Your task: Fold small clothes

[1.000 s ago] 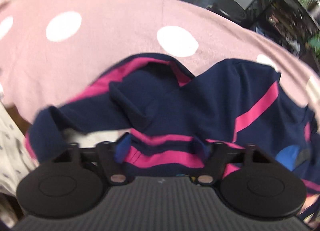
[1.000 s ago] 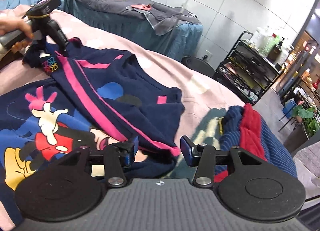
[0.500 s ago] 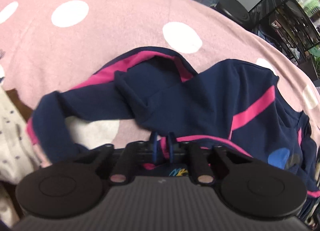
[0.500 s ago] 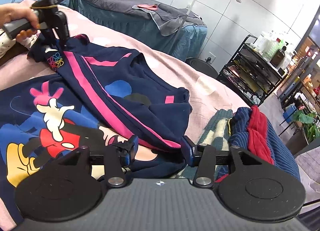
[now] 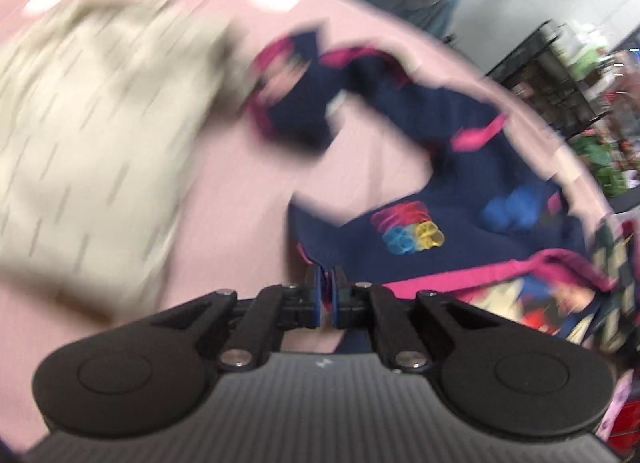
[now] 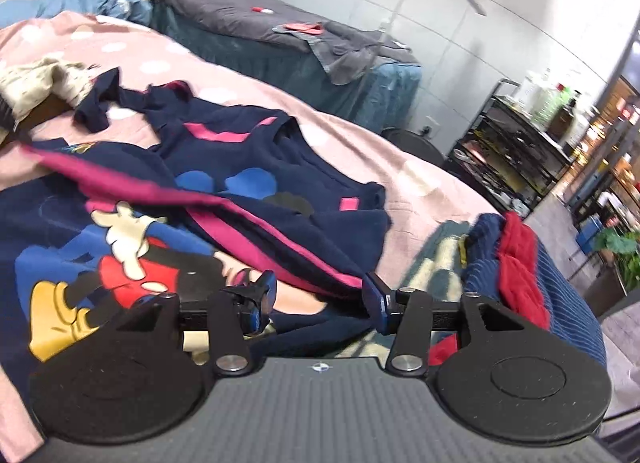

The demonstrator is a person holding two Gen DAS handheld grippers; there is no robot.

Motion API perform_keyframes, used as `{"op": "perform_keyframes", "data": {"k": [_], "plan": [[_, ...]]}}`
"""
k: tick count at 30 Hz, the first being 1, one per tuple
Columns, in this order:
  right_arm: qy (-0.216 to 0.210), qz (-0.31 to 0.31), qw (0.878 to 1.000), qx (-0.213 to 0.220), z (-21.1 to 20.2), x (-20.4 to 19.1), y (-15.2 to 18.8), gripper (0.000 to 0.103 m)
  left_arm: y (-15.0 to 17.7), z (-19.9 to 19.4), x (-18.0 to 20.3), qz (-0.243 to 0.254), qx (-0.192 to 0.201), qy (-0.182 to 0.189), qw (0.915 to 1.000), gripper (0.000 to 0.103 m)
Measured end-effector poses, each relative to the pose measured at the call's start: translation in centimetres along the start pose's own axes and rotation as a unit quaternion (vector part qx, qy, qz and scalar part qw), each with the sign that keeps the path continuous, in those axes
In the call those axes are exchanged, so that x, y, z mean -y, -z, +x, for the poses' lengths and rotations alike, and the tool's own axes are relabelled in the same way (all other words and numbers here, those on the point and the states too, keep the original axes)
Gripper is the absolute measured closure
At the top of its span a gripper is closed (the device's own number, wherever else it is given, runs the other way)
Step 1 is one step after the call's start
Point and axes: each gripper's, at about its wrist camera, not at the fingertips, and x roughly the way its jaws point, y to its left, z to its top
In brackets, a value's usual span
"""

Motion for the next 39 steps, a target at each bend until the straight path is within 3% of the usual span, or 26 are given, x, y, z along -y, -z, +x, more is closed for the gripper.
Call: {"op": "perform_keyframes", "data": {"k": [3,5,6,7,9,10,13,15,18,22,26,27,28,29,31,35,39], "plan": [[-0.004,-0.024,1.0,-0.003,0.1,-0.9,-0.5,0.023,2.5,1.3,-1.4,-0.03,-0.021,0.017,0.9992,0.095],[-0.005,-0.043,0.999,-0.001,0.1,-1.3,-1.0,0.018,2.6,1.2,-1.2,-0.025,-0.014,0.013,0.9995,0.082],[0.001,-0.06,0.998,0.0,0.1,-1.5,-1.2,0.018,2.5,0.9,-0.9,-0.018,-0.006,0.01,0.9998,0.071],[0.015,-0.073,0.997,0.002,0.2,-1.5,-1.2,0.016,2.2,0.7,-0.7,-0.013,0.006,0.007,0.9999,0.038],[0.033,-0.09,0.995,-0.001,0.4,-1.1,-1.2,0.015,1.3,0.1,-0.1,0.003,0.04,-0.011,0.9991,0.003],[0.029,-0.094,0.995,-0.006,0.6,-0.7,-1.2,0.015,0.8,0.0,0.1,0.015,0.05,-0.023,0.9984,0.003],[0.0,-0.059,0.998,-0.019,1.7,1.2,-2.3,0.015,-0.8,1.3,0.8,0.034,0.051,-0.032,0.9976,0.004],[-0.042,-0.022,0.998,-0.04,3.6,2.8,-4.1,0.015,-1.5,2.9,1.3,0.042,0.041,-0.043,0.9974,0.008],[-0.058,0.0,0.997,-0.054,7.2,4.1,-7.0,0.014,-1.7,4.9,2.8,0.062,0.03,-0.042,0.9967,0.013],[-0.05,-0.035,0.991,-0.121,13.6,4.4,-9.9,0.015,-0.8,5.5,4.5,0.109,0.034,-0.065,0.9914,0.036],[-0.069,-0.052,0.975,-0.205,18.1,4.7,-9.9,0.017,-0.6,5.6,5.3,0.127,0.03,-0.063,0.9895,0.073],[-0.064,-0.035,0.971,-0.229,19.0,4.9,-9.4,0.025,-0.7,5.6,5.5,0.134,0.028,-0.066,0.9884,0.081],[-0.064,-0.021,0.966,-0.25,19.5,5.0,-9.1,0.09,-0.8,5.5,5.7,0.138,0.026,-0.065,0.9879,0.091],[-0.061,-0.008,0.963,-0.261,19.6,5.3,-8.8,0.098,-1.0,5.4,5.8,0.138,0.024,-0.06,0.9884,0.093],[-0.044,-0.005,0.968,-0.246,18.2,6.3,-8.9,0.099,-1.6,5.1,6.3,0.144,0.022,-0.05,0.9881,0.098],[0.02,0.017,0.977,-0.212,14.1,11.3,-9.6,0.099,-3.7,3.5,8.0,0.16,0.053,-0.044,0.9847,0.099],[0.011,0.071,0.973,-0.218,12.5,15.9,-8.8,0.1,-6.6,2.6,11.1,0.186,0.082,-0.038,0.9783,0.099]]}}
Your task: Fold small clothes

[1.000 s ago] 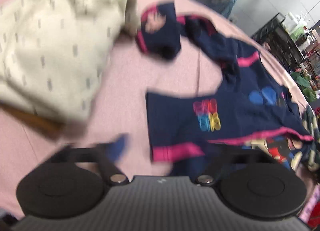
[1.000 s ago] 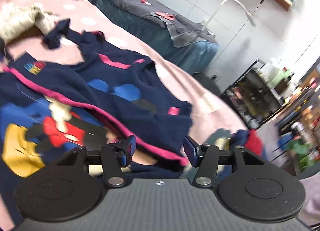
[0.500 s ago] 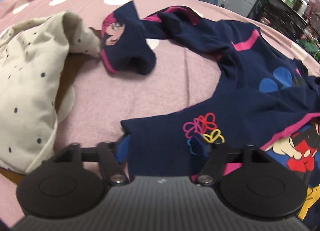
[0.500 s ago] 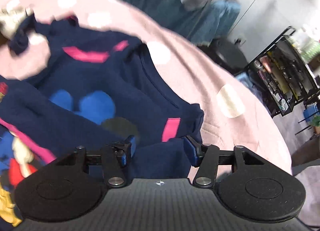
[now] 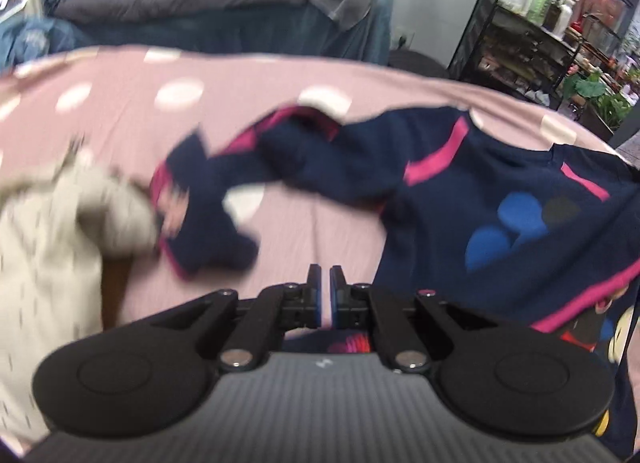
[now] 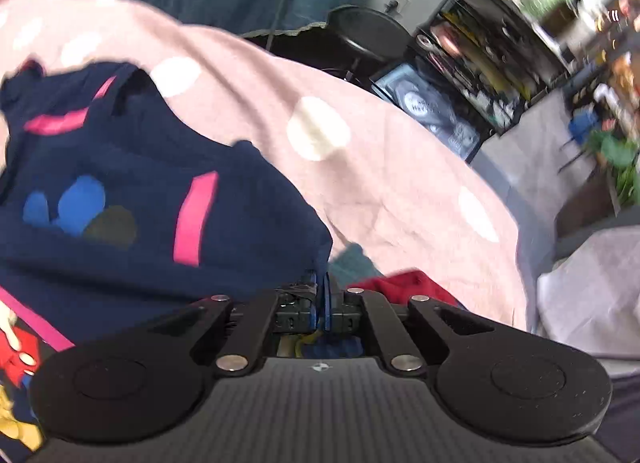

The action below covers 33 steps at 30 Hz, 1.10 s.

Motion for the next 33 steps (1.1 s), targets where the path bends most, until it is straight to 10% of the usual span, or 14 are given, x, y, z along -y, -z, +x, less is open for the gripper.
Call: {"op": "perform_keyframes", "data": {"k": [5,10,14,19,21,22,27,30,33], "plan": [[-0.039,0.018,0.998,0.055,-1.5,0.6,-0.2,0.045,-1.3,-0.1,1.6,0.009,0.002,0.022,0.9997,0.089],[-0.096,-0.218,0.966,0.1,-3.6,-4.8,-1.4,0.017,0.6,0.8,0.9,0.018,-0.028,0.024,0.9991,0.075],[-0.12,-0.256,0.959,0.035,0.3,-7.2,-3.5,0.019,2.2,1.6,-0.7,0.037,-0.034,-0.008,0.9987,0.034],[-0.163,-0.306,0.936,-0.059,5.1,-9.7,-3.8,0.019,3.8,2.4,-3.4,0.074,-0.06,0.008,0.9954,0.014],[-0.171,-0.308,0.931,-0.091,6.2,-9.6,-2.8,0.044,4.0,3.0,-4.4,0.081,-0.072,0.012,0.994,0.014],[-0.195,-0.296,0.928,-0.11,6.4,-9.4,-2.7,0.092,4.0,3.3,-4.7,0.08,-0.083,0.015,0.9932,0.014],[-0.222,-0.238,0.943,-0.073,4.8,-6.4,-2.3,0.094,4.8,4.7,-4.7,0.073,-0.105,0.018,0.9916,0.043],[-0.213,-0.213,0.952,-0.061,4.5,-5.7,-2.2,0.092,4.7,4.4,-4.0,0.06,-0.098,0.01,0.9933,0.094],[-0.142,-0.227,0.964,-0.003,3.2,-6.9,-1.7,0.049,4.4,3.9,-4.2,0.032,-0.099,0.019,0.9944,0.098]]}}
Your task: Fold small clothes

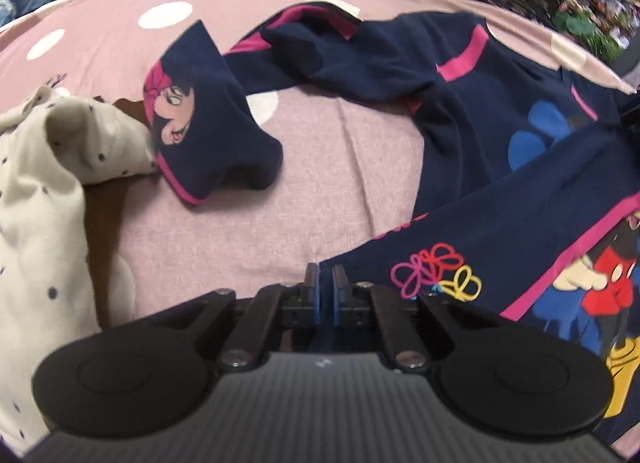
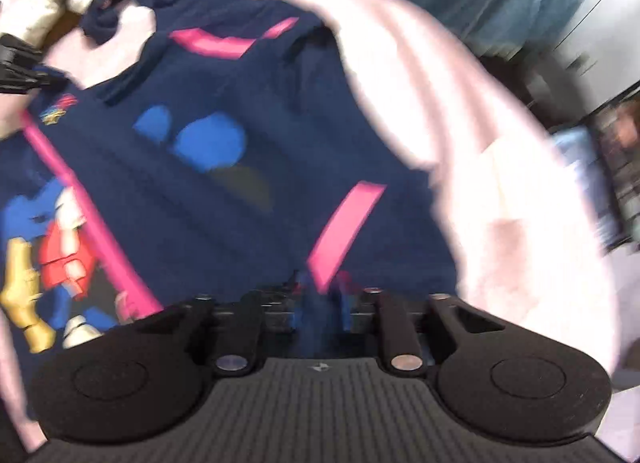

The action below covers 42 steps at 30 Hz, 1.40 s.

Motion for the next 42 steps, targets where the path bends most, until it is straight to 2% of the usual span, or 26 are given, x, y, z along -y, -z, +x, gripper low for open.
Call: {"op": "perform_keyframes", "data": {"k": [1,2,5,7,9,10,11,12,13,15,18,19,22,24,25,26,28,30,31,34,38,40,42], "plan": [[0.033,0.014,0.999,0.027,-0.9,-0.6,0.0,0.031,0.1,-0.2,0.1,0.005,0.0,-0.007,1.0,0.098],[0.033,0.031,0.997,0.056,-1.8,-0.8,0.1,0.03,0.2,-0.6,0.1,0.005,0.002,-0.012,0.9999,0.098],[-0.06,0.039,0.989,0.129,-4.9,-5.0,1.0,0.03,0.4,-1.8,-0.2,-0.005,0.008,0.001,1.0,0.098],[-0.105,-0.001,0.985,0.137,-5.2,-10.1,1.5,0.029,0.4,-2.4,-0.3,-0.006,0.012,0.002,0.9999,0.096],[-0.112,-0.049,0.984,0.132,-4.4,-14.8,2.0,0.03,0.6,-2.8,-0.6,-0.015,0.015,-0.012,0.9997,0.087],[-0.101,-0.075,0.983,0.132,-3.9,-16.8,2.1,0.03,0.9,-3.1,-0.8,-0.022,0.023,-0.018,0.9993,0.064],[-0.079,-0.097,0.982,0.14,-3.5,-18.5,2.5,0.031,1.2,-3.2,-1.0,-0.027,0.026,-0.02,0.9991,0.028],[-0.062,-0.113,0.981,0.147,-3.0,-19.8,3.0,0.031,1.7,-3.4,-1.2,-0.034,0.024,-0.022,0.9989,0.013],[-0.046,-0.125,0.979,0.152,-2.7,-20.7,3.3,0.033,2.3,-3.6,-1.5,-0.043,0.027,-0.021,0.9985,0.004],[-0.027,-0.133,0.977,0.164,-2.4,-21.5,4.2,0.033,3.7,-4.0,-2.2,-0.076,0.03,0.004,0.9967,0.005],[-0.045,-0.088,0.983,0.158,-2.7,-20.2,4.8,0.033,5.6,-3.4,-3.0,-0.135,0.009,0.05,0.9896,0.022],[-0.047,-0.073,0.983,0.163,-2.6,-20.2,4.9,0.033,6.2,-3.0,-3.0,-0.143,0.001,0.052,0.9883,0.029],[-0.057,-0.035,0.982,0.176,-3.1,-20.1,6.0,0.032,7.2,-3.0,-2.7,-0.163,0.024,0.046,0.9852,0.03],[-0.049,-0.018,0.982,0.181,-2.9,-19.9,6.4,0.032,7.3,-3.2,-2.5,-0.186,0.02,0.063,0.9804,0.051],[-0.044,-0.011,0.982,0.182,-2.8,-19.8,6.7,0.032,7.4,-3.0,-2.3,-0.189,0.014,0.079,0.9786,0.076],[-0.036,-0.003,0.982,0.185,-2.9,-19.5,7.1,0.032,7.5,-2.6,-2.1,-0.198,0.006,0.089,0.9762,0.079],[-0.029,0.022,0.98,0.195,-3.3,-18.6,7.7,0.032,7.9,-2.1,-1.7,-0.2,0.011,0.079,0.9766,0.079],[-0.028,0.052,0.977,0.207,-3.9,-17.6,8.4,0.032,8.2,-2.3,-2.2,-0.229,0.019,0.084,0.9697,0.089],[-0.023,0.064,0.975,0.21,-4.2,-17.2,8.8,0.032,8.3,-2.6,-2.4,-0.236,0.027,0.081,0.968,0.099],[0.004,0.071,0.975,0.209,-4.8,-16.7,9.8,0.032,8.4,-4.3,-2.4,-0.236,0.048,0.079,0.9673,0.099],[0.097,0.016,0.976,0.193,-4.6,-16.8,10.3,0.032,8.5,-7.9,-1.0,-0.22,0.074,0.105,0.967,0.099],[0.103,-0.011,0.979,0.175,-3.9,-16.6,10.2,0.033,8.5,-9.0,-0.1,-0.204,0.082,0.097,0.9708,0.099],[0.099,-0.034,0.982,0.158,-2.8,-16.8,9.8,0.04,8.4,-9.6,0.3,-0.205,0.087,0.106,0.9691,0.099]]}}
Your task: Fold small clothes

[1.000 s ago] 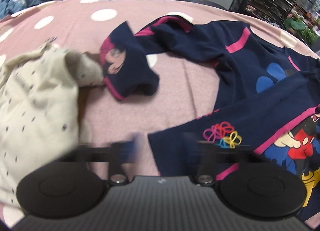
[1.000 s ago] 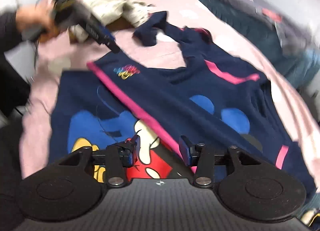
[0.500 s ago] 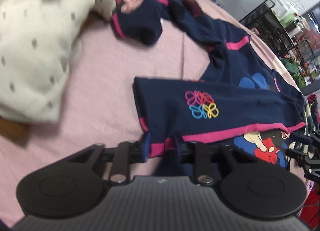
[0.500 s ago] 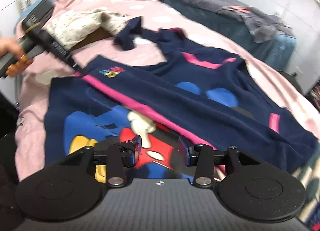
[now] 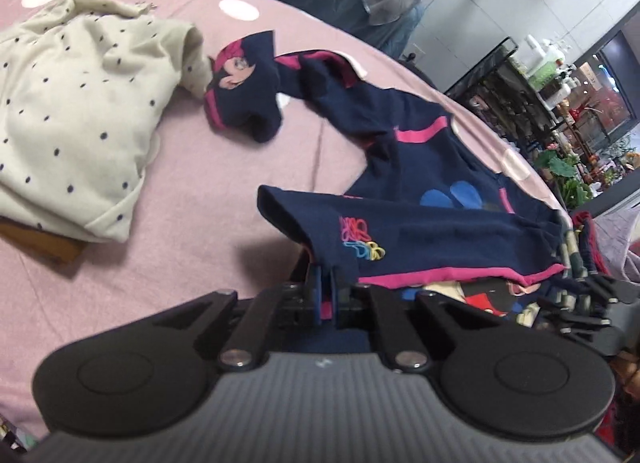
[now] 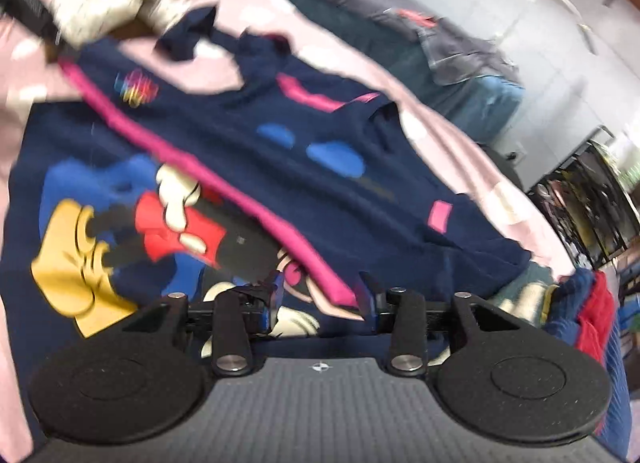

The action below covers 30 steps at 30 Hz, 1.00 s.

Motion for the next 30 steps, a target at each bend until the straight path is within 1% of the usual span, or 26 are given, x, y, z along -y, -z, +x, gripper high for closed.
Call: {"op": "perform_keyframes", "data": {"k": [1,2,3,4,5,6,7,8,10,11,14,16,18,19,20,21,22,23,24,25,26,27,28,29,30], "plan": [[-0.002,-0.011,1.0,-0.001,0.4,-0.3,-0.1,0.042,0.0,-0.4,0.1,-0.007,0.001,0.014,0.9999,0.099],[0.008,-0.025,1.0,0.001,0.8,-0.8,-0.2,0.042,0.0,-1.0,0.2,-0.012,0.005,0.024,0.9996,0.099],[0.021,-0.044,0.999,0.002,1.3,-1.3,-0.4,0.042,0.0,-1.6,0.5,-0.012,0.012,0.027,0.9995,0.099],[0.039,-0.062,0.997,-0.008,2.0,-1.7,-0.5,0.042,-0.1,-2.0,0.9,-0.007,0.018,0.027,0.9994,0.099],[0.067,-0.083,0.994,-0.025,3.1,-2.1,-0.6,0.043,-0.2,-2.5,1.2,-0.004,0.021,0.031,0.9993,0.099],[0.082,-0.105,0.99,-0.039,4.0,-2.4,-0.5,0.043,-0.3,-2.9,1.2,-0.008,0.024,0.037,0.999,0.099],[0.087,-0.121,0.988,-0.048,4.8,-2.4,-0.4,0.047,-0.4,-3.2,1.1,-0.012,0.025,0.042,0.9988,0.099],[0.101,-0.131,0.985,-0.054,5.3,-2.3,-0.2,0.066,-0.3,-3.5,1.2,-0.011,0.025,0.044,0.9986,0.099],[0.117,-0.135,0.981,-0.072,5.8,-1.7,-0.1,0.098,-0.1,-3.8,1.2,-0.008,0.024,0.039,0.9989,0.099],[0.121,-0.13,0.981,-0.074,5.5,-1.2,0.0,0.099,0.3,-3.9,1.1,-0.01,0.021,0.041,0.9989,0.099],[0.159,-0.148,0.973,-0.074,3.0,-0.4,0.3,0.1,1.5,-3.5,0.6,-0.019,-0.002,0.049,0.9986,0.099],[0.181,-0.165,0.967,-0.074,1.3,0.1,0.6,0.1,2.6,-2.7,-0.1,-0.026,-0.02,0.047,0.9984,0.099],[0.16,-0.18,0.968,-0.071,0.5,0.3,1.1,0.1,3.8,-1.2,-0.9,-0.032,-0.044,0.028,0.9981,0.099],[0.157,-0.189,0.966,-0.077,0.7,0.2,1.4,0.099,4.5,-0.3,-1.4,-0.04,-0.058,0.021,0.9973,0.099],[0.153,-0.203,0.963,-0.093,1.2,-0.2,1.9,0.095,5.1,0.7,-1.9,-0.046,-0.071,0.015,0.9963,0.098],[0.143,-0.221,0.958,-0.112,1.6,-0.7,2.4,0.088,5.8,1.5,-2.1,-0.047,-0.087,0.006,0.9951,0.098],[0.14,-0.234,0.955,-0.119,1.8,-1.1,2.7,0.08,6.3,2.0,-2.1,-0.041,-0.097,0.001,0.9944,0.095],[0.144,-0.24,0.953,-0.118,1.7,-1.3,2.8,0.075,6.8,2.4,-1.8,-0.027,-0.106,-0.01,0.994,0.091],[0.144,-0.236,0.953,-0.12,1.3,-1.2,2.8,0.075,7.1,2.5,-1.6,-0.015,-0.112,-0.023,0.9933,0.09],[0.138,-0.224,0.957,-0.12,0.6,-0.9,2.4,0.073,7.2,2.4,-1.5,-0.014,-0.112,-0.03,0.9932,0.085],[0.128,-0.204,0.964,-0.114,-0.2,-0.5,1.9,0.066,7.1,2.1,-1.4,-0.015,-0.108,-0.033,0.9935,0.072],[0.113,-0.179,0.972,-0.098,-1.3,0.1,1.2,0.063,6.9,1.6,-1.1,-0.009,-0.101,-0.041,0.994,0.064],[0.094,-0.152,0.981,-0.078,-2.4,0.7,0.5,0.06,6.4,1.1,-0.7,0.005,-0.089,-0.051,0.9947,0.054],[0.085,-0.124,0.987,-0.065,-3.2,1.3,-0.1,0.06,6.0,0.5,0.1,0.022,-0.073,-0.061,0.9952,0.051],[0.08,-0.09,0.991,-0.054,-3.7,2.3,-0.7,0.06,5.5,-0.2,0.8,0.039,-0.058,-0.07,0.9951,0.051]]}}
